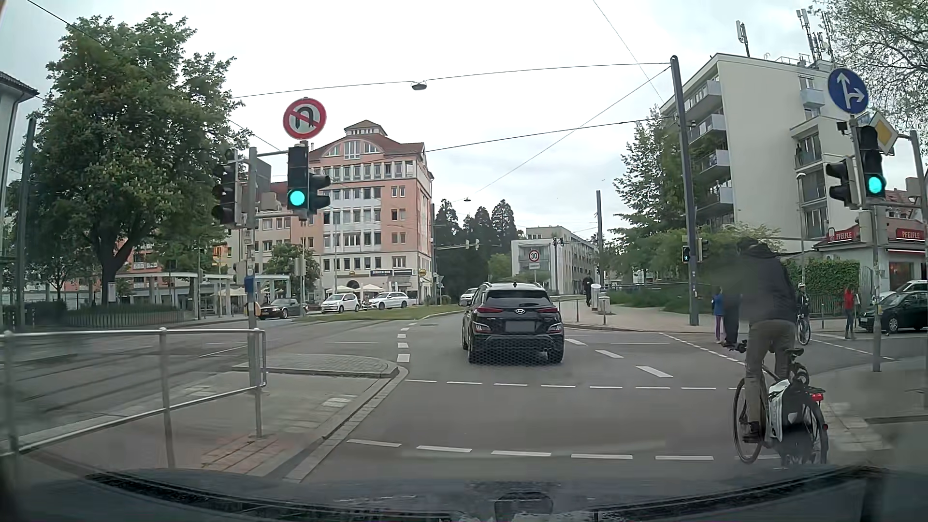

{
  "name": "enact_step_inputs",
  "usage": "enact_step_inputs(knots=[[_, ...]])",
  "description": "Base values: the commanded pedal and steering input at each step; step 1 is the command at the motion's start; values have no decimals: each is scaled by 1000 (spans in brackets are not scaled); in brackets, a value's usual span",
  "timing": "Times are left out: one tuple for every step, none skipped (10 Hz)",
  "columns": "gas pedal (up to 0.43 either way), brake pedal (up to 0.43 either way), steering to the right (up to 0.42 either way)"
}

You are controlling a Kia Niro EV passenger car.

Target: Follow the waypoints while adhering to traffic rules and regulations

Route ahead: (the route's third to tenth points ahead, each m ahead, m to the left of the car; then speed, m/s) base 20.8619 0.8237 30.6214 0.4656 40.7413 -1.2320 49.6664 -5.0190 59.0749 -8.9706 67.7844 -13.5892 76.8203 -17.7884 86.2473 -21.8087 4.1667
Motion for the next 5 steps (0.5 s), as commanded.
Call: enact_step_inputs(knots=[[268,0,-8],[268,0,-8],[268,0,-8],[268,0,-8],[268,0,-9]])
